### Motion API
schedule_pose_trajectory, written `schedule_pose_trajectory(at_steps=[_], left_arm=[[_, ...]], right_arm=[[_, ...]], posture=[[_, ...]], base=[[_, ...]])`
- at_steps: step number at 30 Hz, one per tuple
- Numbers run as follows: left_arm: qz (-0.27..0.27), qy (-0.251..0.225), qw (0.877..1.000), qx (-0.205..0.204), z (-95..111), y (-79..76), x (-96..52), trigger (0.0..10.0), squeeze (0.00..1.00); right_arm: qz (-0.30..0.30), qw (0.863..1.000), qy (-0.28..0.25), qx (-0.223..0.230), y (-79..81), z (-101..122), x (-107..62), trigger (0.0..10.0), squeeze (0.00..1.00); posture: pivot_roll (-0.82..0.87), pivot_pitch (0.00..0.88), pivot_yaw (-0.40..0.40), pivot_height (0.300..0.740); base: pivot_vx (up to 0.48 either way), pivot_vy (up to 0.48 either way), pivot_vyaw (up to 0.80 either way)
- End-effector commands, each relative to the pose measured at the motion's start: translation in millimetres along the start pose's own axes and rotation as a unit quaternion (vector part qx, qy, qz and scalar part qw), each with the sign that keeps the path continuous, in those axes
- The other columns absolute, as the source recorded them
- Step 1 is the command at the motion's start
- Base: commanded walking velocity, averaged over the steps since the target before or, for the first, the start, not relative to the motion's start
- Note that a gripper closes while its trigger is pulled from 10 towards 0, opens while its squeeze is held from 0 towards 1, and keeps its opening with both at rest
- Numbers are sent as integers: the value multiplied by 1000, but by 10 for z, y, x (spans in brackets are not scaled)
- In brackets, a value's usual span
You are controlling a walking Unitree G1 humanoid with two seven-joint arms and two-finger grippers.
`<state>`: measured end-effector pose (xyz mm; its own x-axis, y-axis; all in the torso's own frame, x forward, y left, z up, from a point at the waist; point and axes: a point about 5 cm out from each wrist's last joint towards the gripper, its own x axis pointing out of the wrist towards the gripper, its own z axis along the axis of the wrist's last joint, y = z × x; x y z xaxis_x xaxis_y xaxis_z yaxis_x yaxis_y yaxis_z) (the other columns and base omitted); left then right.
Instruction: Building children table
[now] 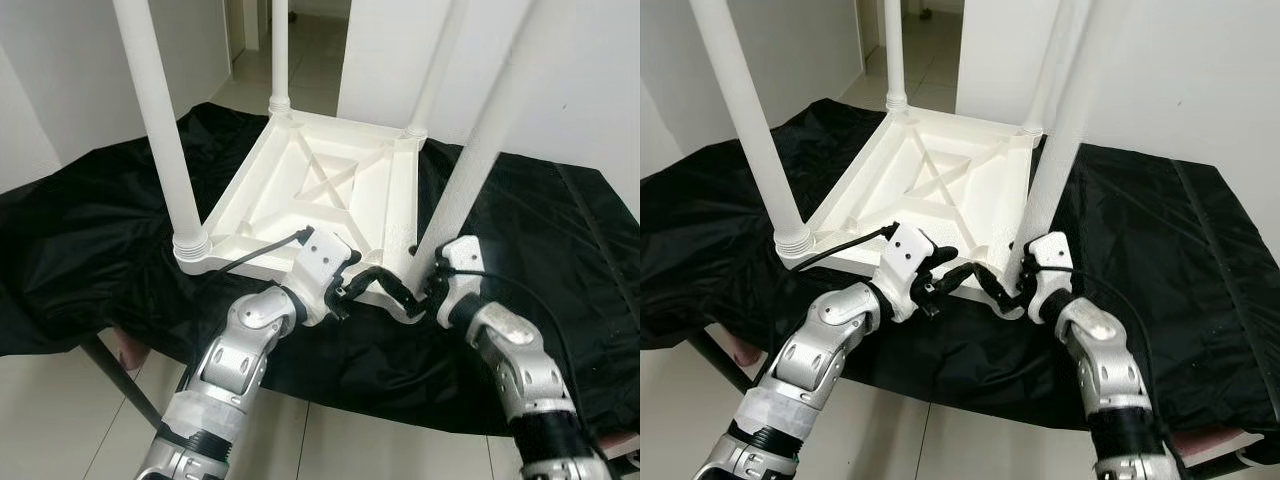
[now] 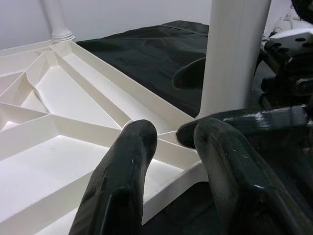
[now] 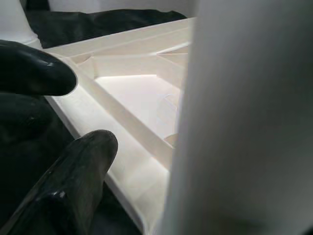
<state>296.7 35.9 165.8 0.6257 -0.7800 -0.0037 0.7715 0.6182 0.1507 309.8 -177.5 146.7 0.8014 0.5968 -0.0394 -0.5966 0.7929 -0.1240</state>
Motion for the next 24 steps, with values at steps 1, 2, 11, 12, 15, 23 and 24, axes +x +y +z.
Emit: schedule_pose_trajectory(at_steps=[1, 2, 11, 12, 15, 23, 24], left_arm=[[26, 2, 1000, 3, 21, 16, 18, 10000, 0], [26, 2, 1000, 3, 21, 16, 18, 10000, 0], [31, 1, 1000, 4, 31, 35, 5, 10000, 0], [31, 2, 1000, 4, 32, 36, 4, 10000, 0], [35, 2, 999, 6, 33, 46, 1, 10000, 0], [35, 2, 999, 8, 37, 52, 8, 10000, 0], [35, 2, 999, 8, 37, 52, 8, 10000, 0]], right_arm=[[21, 1000, 8, -4, 21, -17, 36, 10000, 0], [21, 1000, 8, -4, 21, -17, 36, 10000, 0], [69, 997, 33, -14, -84, -81, 44, 1647, 0], [72, 997, 33, -11, -100, -86, 47, 1647, 0], [68, 997, 41, 5, -108, -188, -29, 0, 0], [43, 998, 35, 24, -86, -217, -58, 10000, 0], [43, 998, 35, 24, -86, -217, -58, 10000, 0]], posture=[[-8, 0, -67, 740], [-8, 0, -67, 740], [1, 0, -72, 740], [1, 0, -72, 740], [10, 0, -76, 740], [3, 0, -68, 740], [3, 0, -68, 740]], base=[[0, 0, 0], [0, 0, 0], [0, 0, 0], [0, 0, 0], [0, 0, 0], [0, 0, 0], [0, 0, 0]])
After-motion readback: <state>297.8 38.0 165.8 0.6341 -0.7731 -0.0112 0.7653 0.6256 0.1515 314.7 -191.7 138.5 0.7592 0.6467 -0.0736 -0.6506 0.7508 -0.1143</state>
